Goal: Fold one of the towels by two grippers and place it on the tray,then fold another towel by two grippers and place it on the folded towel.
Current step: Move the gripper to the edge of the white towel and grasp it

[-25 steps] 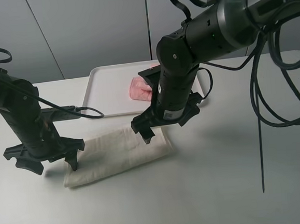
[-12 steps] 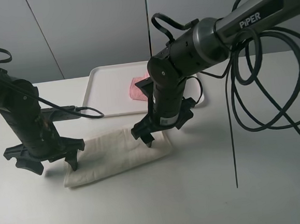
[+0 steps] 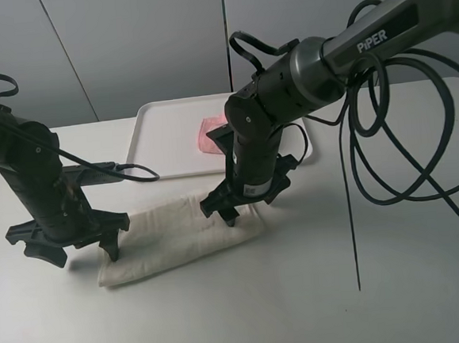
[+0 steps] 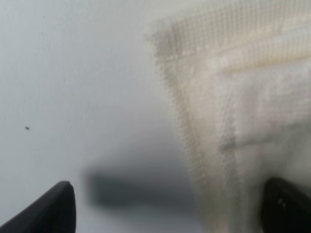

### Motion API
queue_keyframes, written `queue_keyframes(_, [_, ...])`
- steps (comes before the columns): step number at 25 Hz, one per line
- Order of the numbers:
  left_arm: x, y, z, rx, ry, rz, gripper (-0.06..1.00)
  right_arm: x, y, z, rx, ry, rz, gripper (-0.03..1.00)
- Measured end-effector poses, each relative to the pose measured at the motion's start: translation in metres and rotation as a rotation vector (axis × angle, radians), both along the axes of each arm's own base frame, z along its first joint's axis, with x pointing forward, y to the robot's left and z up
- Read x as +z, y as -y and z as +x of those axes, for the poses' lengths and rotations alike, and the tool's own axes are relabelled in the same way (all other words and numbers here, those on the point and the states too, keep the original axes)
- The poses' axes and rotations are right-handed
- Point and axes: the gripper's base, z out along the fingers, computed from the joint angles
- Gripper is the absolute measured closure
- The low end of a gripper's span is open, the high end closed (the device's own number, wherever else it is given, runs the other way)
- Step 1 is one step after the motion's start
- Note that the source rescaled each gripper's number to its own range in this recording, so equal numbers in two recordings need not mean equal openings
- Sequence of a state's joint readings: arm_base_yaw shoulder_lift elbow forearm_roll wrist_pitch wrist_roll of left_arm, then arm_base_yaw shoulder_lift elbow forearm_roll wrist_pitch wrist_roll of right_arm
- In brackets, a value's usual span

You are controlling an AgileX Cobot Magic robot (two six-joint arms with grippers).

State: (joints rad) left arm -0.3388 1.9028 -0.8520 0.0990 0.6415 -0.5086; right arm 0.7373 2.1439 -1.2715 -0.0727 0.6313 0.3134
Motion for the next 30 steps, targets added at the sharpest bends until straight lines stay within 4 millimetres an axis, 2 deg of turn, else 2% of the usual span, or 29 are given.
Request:
queue_keyframes(7, [0.0, 0.0, 0.001, 0.0, 0.003, -0.001, -0.05, -0.005, -0.004, -0.001, -0.012, -0.031, 0.026, 0.23])
queue_keyframes(10, [0.001, 0.001, 0.002, -0.004, 0.003, -0.001, -0.05, -0.007, -0.005, -0.001, -0.011, -0.036, 0.028, 0.3])
queue_keyframes(13, [0.001, 0.001, 0.002, -0.012, 0.003, -0.001, -0.05, -0.007, -0.008, 0.0, -0.034, -0.043, 0.059, 0.52])
queue_keyframes(17, [0.001, 0.001, 0.002, -0.019, 0.002, -0.001, -0.05, -0.007, -0.011, -0.001, -0.05, -0.047, 0.083, 0.89])
queue_keyframes(30, [0.001, 0.001, 0.003, -0.041, 0.002, 0.002, -0.05, -0.004, -0.013, 0.0, -0.015, -0.055, 0.069, 0.91])
